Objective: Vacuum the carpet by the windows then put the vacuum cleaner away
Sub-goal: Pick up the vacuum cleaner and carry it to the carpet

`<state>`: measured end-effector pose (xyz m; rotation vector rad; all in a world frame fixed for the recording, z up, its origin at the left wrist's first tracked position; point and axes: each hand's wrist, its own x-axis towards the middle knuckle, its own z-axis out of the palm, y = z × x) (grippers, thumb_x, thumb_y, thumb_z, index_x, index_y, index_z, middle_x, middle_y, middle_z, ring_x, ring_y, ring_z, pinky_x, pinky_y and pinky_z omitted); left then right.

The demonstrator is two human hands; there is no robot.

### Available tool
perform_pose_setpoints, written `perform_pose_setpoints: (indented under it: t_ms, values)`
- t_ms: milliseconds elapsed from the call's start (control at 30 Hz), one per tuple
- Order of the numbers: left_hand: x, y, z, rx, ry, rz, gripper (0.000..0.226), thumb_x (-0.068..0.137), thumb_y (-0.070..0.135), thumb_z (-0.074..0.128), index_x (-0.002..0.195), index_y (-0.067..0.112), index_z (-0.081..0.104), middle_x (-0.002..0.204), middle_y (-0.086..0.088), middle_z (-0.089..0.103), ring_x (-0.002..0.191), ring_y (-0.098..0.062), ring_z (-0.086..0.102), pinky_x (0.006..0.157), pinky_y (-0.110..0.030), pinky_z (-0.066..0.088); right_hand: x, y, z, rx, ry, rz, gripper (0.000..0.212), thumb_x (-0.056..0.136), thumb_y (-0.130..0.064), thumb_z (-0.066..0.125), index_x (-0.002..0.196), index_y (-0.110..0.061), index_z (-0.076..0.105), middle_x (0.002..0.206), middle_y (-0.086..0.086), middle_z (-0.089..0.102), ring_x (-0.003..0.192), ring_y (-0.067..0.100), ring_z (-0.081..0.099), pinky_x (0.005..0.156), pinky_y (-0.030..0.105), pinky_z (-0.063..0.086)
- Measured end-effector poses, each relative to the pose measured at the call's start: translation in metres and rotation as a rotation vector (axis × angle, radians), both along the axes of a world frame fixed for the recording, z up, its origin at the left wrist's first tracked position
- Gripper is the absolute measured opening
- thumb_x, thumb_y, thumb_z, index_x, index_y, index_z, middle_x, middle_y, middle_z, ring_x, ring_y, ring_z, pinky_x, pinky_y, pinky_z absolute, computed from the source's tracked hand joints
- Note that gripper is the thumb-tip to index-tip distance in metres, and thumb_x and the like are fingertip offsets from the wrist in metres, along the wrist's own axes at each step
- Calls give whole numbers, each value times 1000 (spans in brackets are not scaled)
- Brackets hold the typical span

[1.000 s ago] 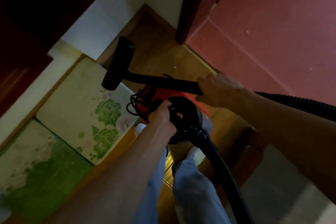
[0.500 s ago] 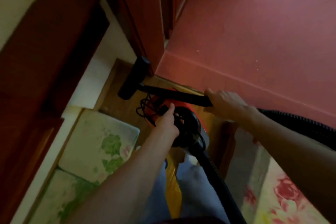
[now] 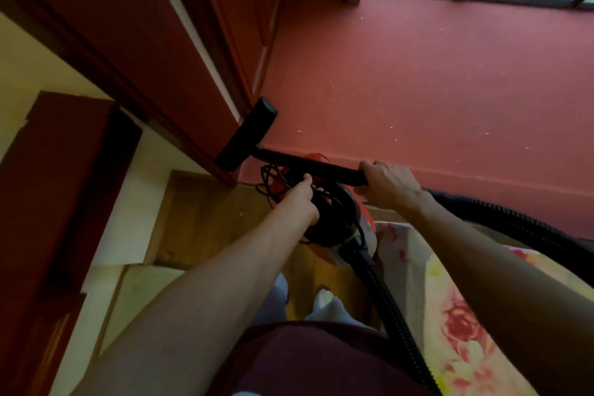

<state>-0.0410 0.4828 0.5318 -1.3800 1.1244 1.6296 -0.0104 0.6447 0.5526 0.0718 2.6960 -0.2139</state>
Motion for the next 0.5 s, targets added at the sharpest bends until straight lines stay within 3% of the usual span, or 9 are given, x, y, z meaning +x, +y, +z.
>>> perform_pose_setpoints:
  t_ms: [200,300,367,500]
  values:
    - [-62,34,4,71,13,-150,40,96,37,62,72,7,52,67,-7,52,57,-22,52,52,-33,47,-30,29,8,125,6,-118,34,95,-40,55,114,-13,51,102,10,67,92,33,66,62,33,38]
    - [-99,54,10,72,19,-256,25,99,31,59,97,6,57,74,-10,52,61,-25,52,56,-37,47,-52,35,15,171,24,-175,36,95,-43,55,111,-12,47,95,9,69,86,34,67,60,34,39]
    - [-125,66,17,70,40,-310,28,100,29,57,115,6,61,77,-11,53,63,-26,53,59,-38,48,-69,37,18,180,37,-230,36,95,-43,55,111,-12,45,94,8,69,85,34,68,60,34,38]
    - [-176,88,37,29,80,-459,36,99,26,56,126,2,57,109,-18,61,86,-32,60,74,-41,51,-103,45,30,185,68,-371,38,93,-44,56,112,-13,45,96,9,69,89,35,67,63,36,38]
